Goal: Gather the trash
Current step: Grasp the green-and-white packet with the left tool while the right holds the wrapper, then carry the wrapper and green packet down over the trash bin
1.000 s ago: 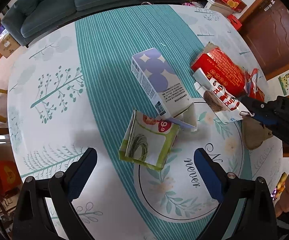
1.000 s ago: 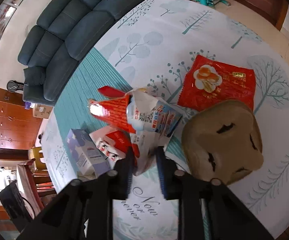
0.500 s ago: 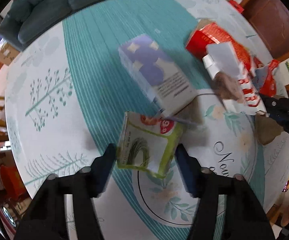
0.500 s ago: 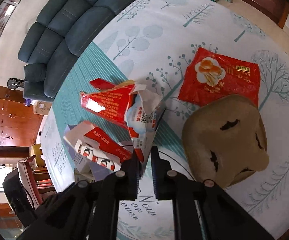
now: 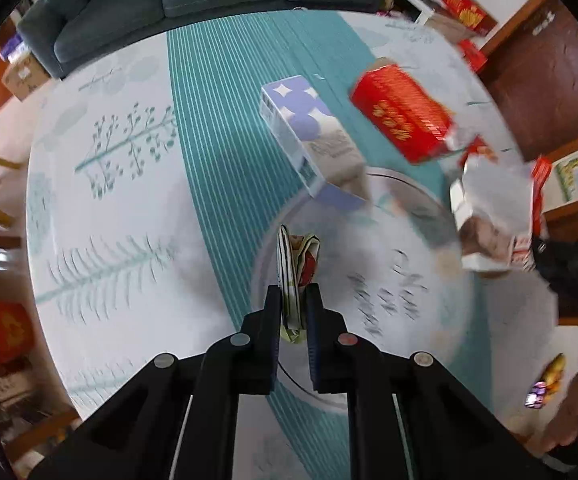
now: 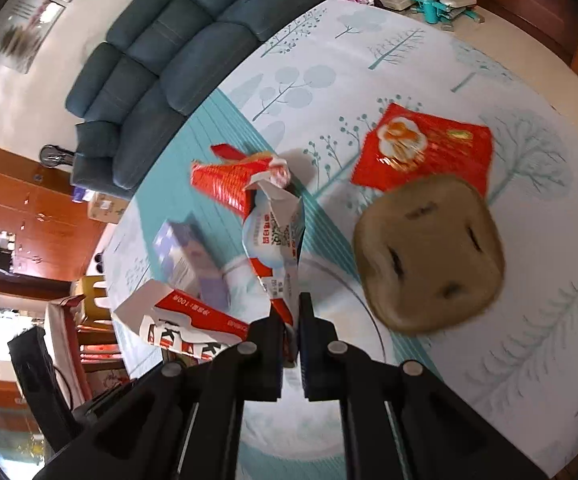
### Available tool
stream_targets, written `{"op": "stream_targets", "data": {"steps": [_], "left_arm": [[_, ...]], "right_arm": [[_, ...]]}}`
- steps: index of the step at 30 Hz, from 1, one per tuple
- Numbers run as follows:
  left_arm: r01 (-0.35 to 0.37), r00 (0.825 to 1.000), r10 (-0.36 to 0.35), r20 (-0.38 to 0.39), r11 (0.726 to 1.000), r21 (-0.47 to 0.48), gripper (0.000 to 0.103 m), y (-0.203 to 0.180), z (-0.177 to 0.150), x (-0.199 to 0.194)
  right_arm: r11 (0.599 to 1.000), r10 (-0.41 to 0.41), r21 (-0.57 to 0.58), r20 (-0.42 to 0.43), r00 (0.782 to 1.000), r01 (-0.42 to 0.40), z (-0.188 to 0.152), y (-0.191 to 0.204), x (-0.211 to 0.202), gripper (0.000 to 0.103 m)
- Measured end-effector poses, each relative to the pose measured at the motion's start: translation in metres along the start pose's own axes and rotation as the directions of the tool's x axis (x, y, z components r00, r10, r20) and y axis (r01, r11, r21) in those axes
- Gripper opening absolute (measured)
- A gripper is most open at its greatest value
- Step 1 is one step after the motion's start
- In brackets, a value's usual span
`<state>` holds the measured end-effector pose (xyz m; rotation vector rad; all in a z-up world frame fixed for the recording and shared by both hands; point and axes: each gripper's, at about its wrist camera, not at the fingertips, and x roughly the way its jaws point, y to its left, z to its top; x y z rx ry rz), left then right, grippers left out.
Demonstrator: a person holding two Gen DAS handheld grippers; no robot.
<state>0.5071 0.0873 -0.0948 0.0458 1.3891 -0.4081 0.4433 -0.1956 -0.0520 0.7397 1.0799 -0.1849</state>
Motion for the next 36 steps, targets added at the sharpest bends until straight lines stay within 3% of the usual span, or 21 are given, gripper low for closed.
{"op": "stream_targets", "data": {"steps": [3,9,17,26,30,36], "left_arm": [[0.041,0.999,-0.041,0.017,0.999,-0.011,0.009,-0.007,-0.022,-0.019],[0.058,0.997,-0.059,0.056,0.998,0.009,0.009,-0.033,-0.067,-0.062],[0.086,0.992,-0.088,0.087,0.996,0.027,0.009,-0.106,-0.165,-0.099],[0.047,0.994,-0.05,0.094,0.998,0.033,0.009,-0.216,-0.282,-0.104],[0.026,0.997,-0.026,0.068,1.0,0.013,0.009,-0.248,-0.324,-0.1],[-0.034,0.999,0.033,0.031,0.999,0.041,0.009,-0.272,-0.361,-0.094]], "right_arm": [[0.999,0.029,-0.028,0.003,1.0,-0.029,-0.017,-0.008,-0.017,0.005],[0.992,0.081,-0.096,-0.002,0.997,-0.08,-0.058,-0.033,-0.057,0.005],[0.974,0.119,-0.194,-0.007,0.993,-0.118,-0.121,-0.087,-0.127,0.005],[0.95,0.13,-0.282,-0.035,0.991,-0.135,-0.19,-0.179,-0.188,0.005],[0.94,0.117,-0.317,-0.06,0.991,-0.13,-0.217,-0.217,-0.204,0.005],[0.934,0.065,-0.343,-0.112,0.992,-0.1,-0.25,-0.26,-0.202,0.005]]}}
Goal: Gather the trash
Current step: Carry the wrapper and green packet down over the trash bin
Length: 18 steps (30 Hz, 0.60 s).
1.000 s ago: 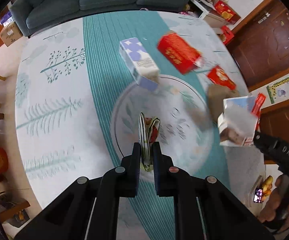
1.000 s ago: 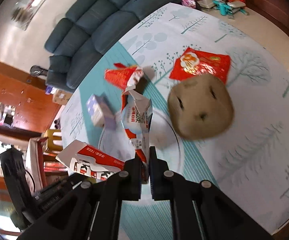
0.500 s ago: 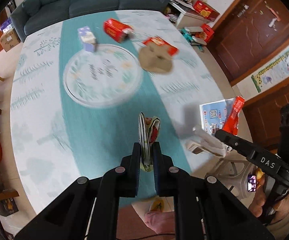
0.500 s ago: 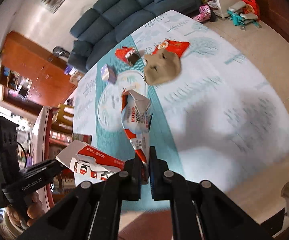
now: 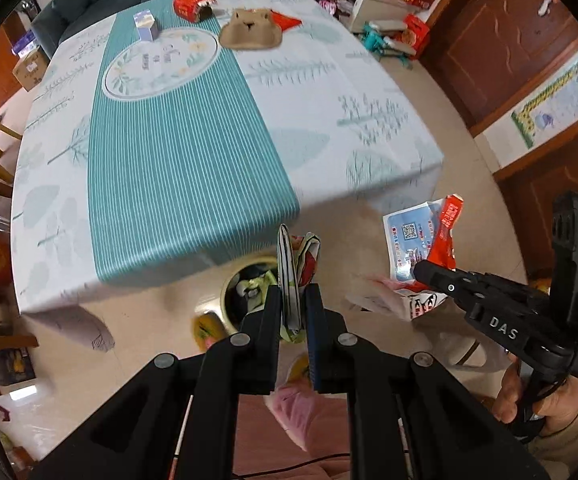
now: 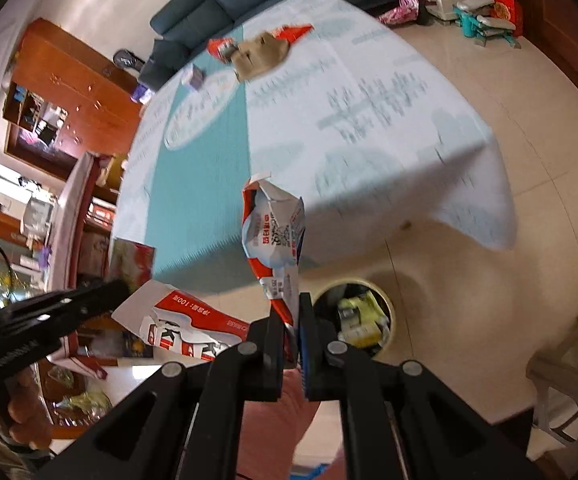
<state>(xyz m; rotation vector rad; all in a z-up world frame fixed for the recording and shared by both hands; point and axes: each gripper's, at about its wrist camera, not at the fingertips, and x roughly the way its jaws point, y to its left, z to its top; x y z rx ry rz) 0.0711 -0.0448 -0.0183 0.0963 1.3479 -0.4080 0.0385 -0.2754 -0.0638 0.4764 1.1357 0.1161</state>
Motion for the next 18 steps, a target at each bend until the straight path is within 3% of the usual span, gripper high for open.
{"op": "stream_targets", "data": {"steps": [7,12,18], "left_arm": [[-0.036,0.995,0.037,-0.089,0.999,0.01,0.009,-0.001,-0.028,0.043],[-0.028,0.988,0.032,-0.151,0.999,0.03,0.009,0.01,-0.047,0.105],[-0.042,0.985,0.054,-0.167,0.996,0.072,0.009,0.022,-0.064,0.19]], "right_arm": [[0.999,-0.046,0.0,-0.068,0.997,0.046,-0.039,-0.016,0.034,0.005],[0.995,-0.104,-0.01,-0.125,0.987,0.104,-0.06,-0.026,0.083,0.005],[0.983,-0.182,-0.063,-0.171,0.968,0.174,-0.086,-0.044,0.165,0.006]]}}
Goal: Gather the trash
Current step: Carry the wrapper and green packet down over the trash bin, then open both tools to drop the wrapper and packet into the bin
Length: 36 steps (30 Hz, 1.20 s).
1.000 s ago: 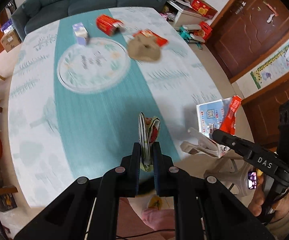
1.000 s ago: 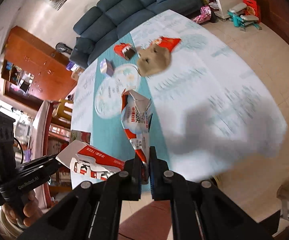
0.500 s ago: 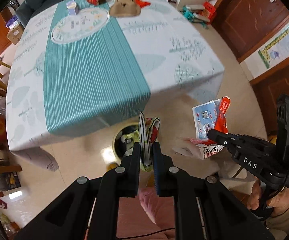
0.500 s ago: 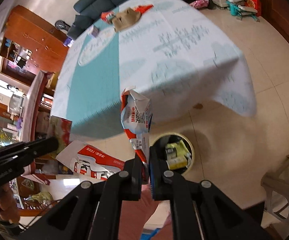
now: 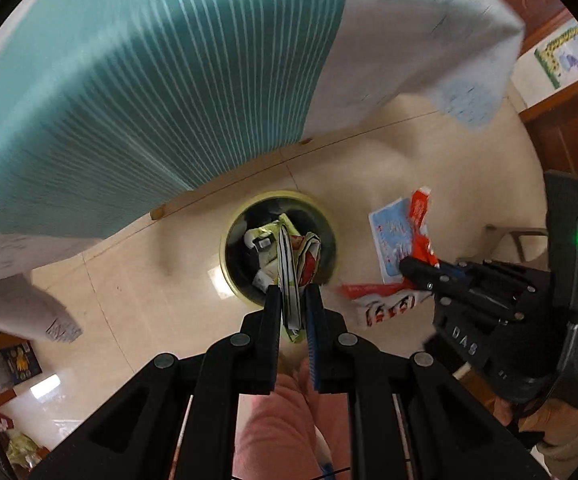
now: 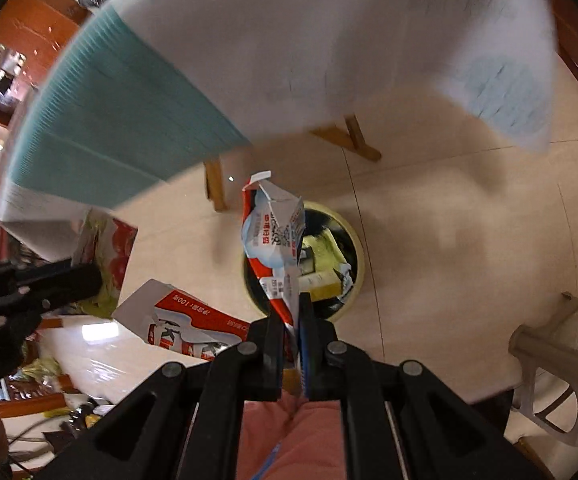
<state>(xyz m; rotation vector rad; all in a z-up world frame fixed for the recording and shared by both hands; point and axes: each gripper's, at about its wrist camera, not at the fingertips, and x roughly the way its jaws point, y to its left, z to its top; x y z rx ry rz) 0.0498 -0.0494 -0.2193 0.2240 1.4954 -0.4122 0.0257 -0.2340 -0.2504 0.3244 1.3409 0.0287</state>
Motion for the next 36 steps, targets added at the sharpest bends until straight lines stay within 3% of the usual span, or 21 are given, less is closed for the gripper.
{"op": "stream_targets", "data": {"steps": [12,15,16,20,22,23,24,26,29,32,36], "left_arm": [[-0.021,0.998,0.019,-0.063,0.999,-0.034,0.01,0.026,0.001,0.158],[-0.008,0.998,0.005,-0.067,0.999,-0.037,0.018,0.028,0.003,0.178],[0.006,0.997,-0.009,-0.071,0.999,-0.038,0.024,0.028,0.003,0.184],[-0.01,0.999,0.009,-0.053,1.0,-0.03,0.055,0.028,0.001,0.193],[-0.036,0.998,0.034,-0.051,0.999,-0.022,0.065,0.027,-0.001,0.195],[-0.044,0.998,0.043,-0.045,0.999,-0.021,0.068,0.029,-0.001,0.194],[-0.049,0.998,0.048,-0.041,0.999,-0.023,0.07,0.03,-0.002,0.193],[-0.064,0.997,0.063,-0.039,0.998,-0.026,0.083,0.032,-0.002,0.192],[-0.089,0.996,0.088,-0.029,0.995,-0.033,0.09,0.038,-0.005,0.191],[-0.099,0.995,0.098,-0.015,0.994,-0.049,0.091,0.039,-0.006,0.185],[-0.096,0.995,0.096,0.002,0.992,-0.08,0.091,0.042,-0.008,0.168]], "right_arm": [[0.998,-0.04,0.037,-0.082,0.996,0.043,-0.006,-0.026,0.157,0.006],[0.998,-0.062,0.014,-0.103,0.993,0.064,-0.002,-0.029,0.184,0.006],[0.998,-0.066,0.007,-0.113,0.991,0.067,-0.001,-0.029,0.193,0.006],[0.998,-0.056,0.01,-0.159,0.986,0.058,0.006,-0.032,0.215,0.01],[0.998,-0.058,0.007,-0.158,0.986,0.06,0.006,-0.034,0.219,0.026],[0.998,-0.06,0.006,-0.154,0.986,0.062,0.007,-0.034,0.219,0.041],[0.998,-0.061,0.006,-0.148,0.987,0.063,0.007,-0.035,0.218,0.048],[0.998,-0.054,0.013,-0.131,0.99,0.056,0.008,-0.034,0.214,0.049],[0.998,-0.048,0.029,-0.109,0.993,0.051,0.006,-0.037,0.208,0.049],[0.998,-0.044,0.045,-0.096,0.994,0.048,0.006,-0.038,0.204,0.056],[0.997,-0.042,0.063,-0.08,0.996,0.047,0.001,-0.036,0.191,0.057]]}}
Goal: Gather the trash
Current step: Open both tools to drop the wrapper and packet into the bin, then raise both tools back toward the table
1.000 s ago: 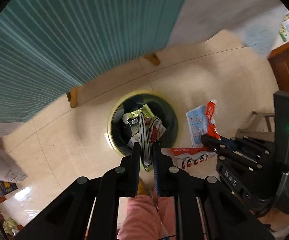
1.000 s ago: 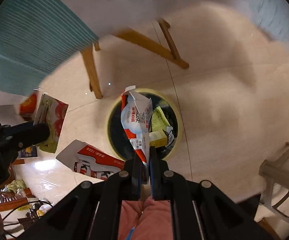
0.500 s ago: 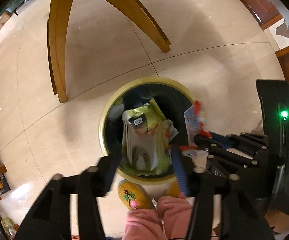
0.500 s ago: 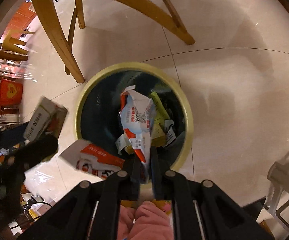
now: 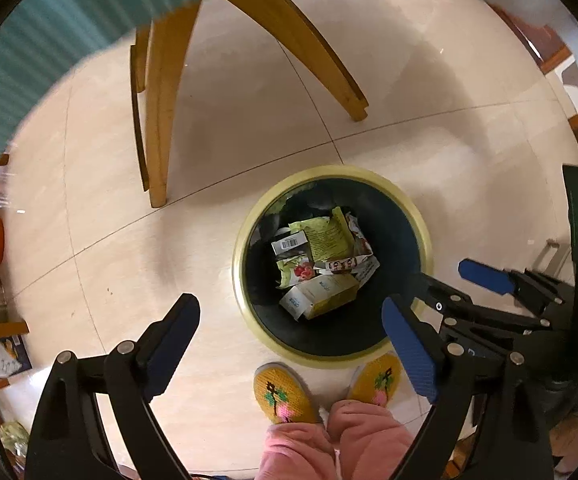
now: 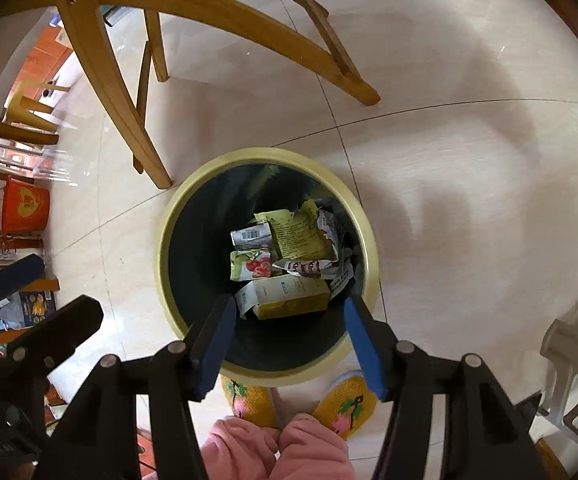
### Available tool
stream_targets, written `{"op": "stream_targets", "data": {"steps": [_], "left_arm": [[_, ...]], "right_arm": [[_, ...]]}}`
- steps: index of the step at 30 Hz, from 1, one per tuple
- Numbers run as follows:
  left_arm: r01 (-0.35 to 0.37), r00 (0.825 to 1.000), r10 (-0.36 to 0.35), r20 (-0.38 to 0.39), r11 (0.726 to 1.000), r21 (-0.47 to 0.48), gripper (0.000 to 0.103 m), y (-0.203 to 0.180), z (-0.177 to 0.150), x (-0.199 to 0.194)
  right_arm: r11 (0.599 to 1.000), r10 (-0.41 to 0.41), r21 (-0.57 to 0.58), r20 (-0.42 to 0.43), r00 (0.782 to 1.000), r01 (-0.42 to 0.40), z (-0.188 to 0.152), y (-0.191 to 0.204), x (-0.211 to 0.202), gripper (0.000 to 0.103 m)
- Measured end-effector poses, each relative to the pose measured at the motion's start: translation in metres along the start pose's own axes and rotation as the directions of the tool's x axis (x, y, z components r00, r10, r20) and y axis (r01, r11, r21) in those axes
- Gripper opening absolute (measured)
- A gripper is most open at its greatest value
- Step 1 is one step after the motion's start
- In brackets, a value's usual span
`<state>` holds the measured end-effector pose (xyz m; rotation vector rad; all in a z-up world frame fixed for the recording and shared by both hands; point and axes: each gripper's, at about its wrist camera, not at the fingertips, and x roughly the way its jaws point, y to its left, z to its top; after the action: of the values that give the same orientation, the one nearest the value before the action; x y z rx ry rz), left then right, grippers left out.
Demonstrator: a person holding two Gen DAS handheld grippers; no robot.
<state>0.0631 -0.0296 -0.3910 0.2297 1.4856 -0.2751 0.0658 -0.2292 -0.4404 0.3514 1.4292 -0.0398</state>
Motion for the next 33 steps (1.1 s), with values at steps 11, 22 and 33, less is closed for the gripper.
{"op": "stream_targets", "data": {"steps": [11,22,33], "left_arm": [[0.021,0.997,-0.017,0.074,0.998,-0.055,0.091,0.002,-0.013,-0.106],[0.053,0.983,-0.038,0.179,0.996,-0.078,0.091,0.017,-0.024,-0.25],[0.07,0.95,-0.029,0.309,0.99,-0.124,0.091,0.033,-0.038,-0.364]], "right_arm": [[0.997,0.045,0.058,0.023,0.999,-0.046,-0.02,0.011,-0.081,0.057],[0.998,0.061,0.024,0.109,0.992,-0.064,-0.033,0.042,-0.217,0.057],[0.994,0.09,-0.079,0.236,0.968,-0.073,-0.043,0.076,-0.336,0.057]]}}
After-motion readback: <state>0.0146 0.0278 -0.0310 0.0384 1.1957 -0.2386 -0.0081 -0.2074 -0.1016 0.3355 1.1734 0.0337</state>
